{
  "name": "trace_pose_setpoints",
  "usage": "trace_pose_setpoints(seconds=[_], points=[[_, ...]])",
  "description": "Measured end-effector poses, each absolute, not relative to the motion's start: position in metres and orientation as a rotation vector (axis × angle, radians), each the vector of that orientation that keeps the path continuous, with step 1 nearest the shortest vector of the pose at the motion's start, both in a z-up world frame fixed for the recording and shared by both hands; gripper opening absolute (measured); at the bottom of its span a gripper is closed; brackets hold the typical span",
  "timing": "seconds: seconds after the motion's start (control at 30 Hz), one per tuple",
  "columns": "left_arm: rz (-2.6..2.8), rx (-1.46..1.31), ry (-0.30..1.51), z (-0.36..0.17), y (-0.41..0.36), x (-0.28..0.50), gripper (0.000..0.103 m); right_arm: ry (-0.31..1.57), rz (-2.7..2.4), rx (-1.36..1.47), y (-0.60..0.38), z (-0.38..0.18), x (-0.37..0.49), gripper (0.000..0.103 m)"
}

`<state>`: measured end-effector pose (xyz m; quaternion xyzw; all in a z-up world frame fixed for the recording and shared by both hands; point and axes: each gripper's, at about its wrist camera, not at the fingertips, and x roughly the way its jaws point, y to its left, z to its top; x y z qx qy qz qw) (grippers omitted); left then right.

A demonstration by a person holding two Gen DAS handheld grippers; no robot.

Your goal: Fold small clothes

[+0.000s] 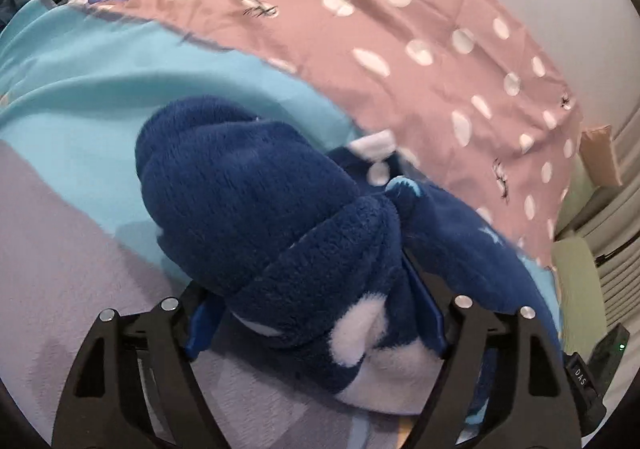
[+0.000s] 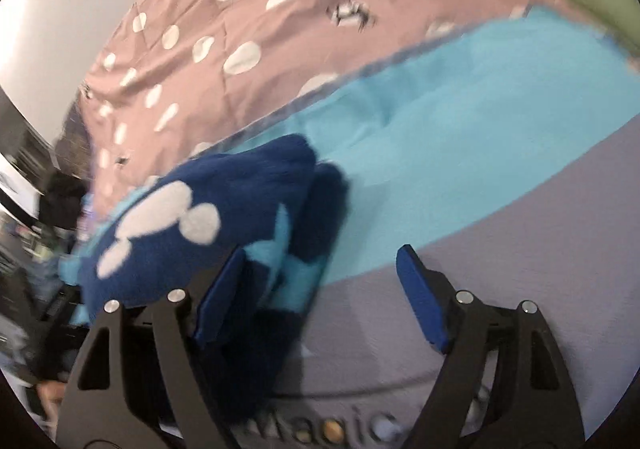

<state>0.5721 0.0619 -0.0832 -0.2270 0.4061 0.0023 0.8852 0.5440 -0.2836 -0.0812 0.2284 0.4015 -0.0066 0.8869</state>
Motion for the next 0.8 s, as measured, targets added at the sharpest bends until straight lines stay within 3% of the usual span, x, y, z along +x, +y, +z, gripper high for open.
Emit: trace_pose_setpoints(seconds=[0.17, 0.23, 0.43, 0.57, 0.8], points=[[-0.034, -0.350, 0.789, -0.055, 0.051, 0.528, 0.083, 0.745, 0.032, 0.341, -0.281, -0.056, 0.467, 0.079], [-0.070, -0.236, 0.754, -0.047, 0.036, 0.486, 0.094, 0.749, 0.057, 0.277, -0.274, -0.051, 0.421, 0.079], [-0.172, 0.160, 0.588, -0.014, -0.025, 0.337, 0.100, 0.699, 0.064, 0.176, -0.259, -0.025, 0.280, 0.084], [-0.255, 0.124, 0.546, 0.013, -0.037, 0.245, 0.102, 0.627, 0.058, 0.154, -0.249, 0.003, 0.194, 0.089], [-0.280, 0.103, 0.482, 0.040, -0.054, 0.128, 0.102, 0.559, 0.058, 0.168, -0.241, 0.031, 0.083, 0.090]])
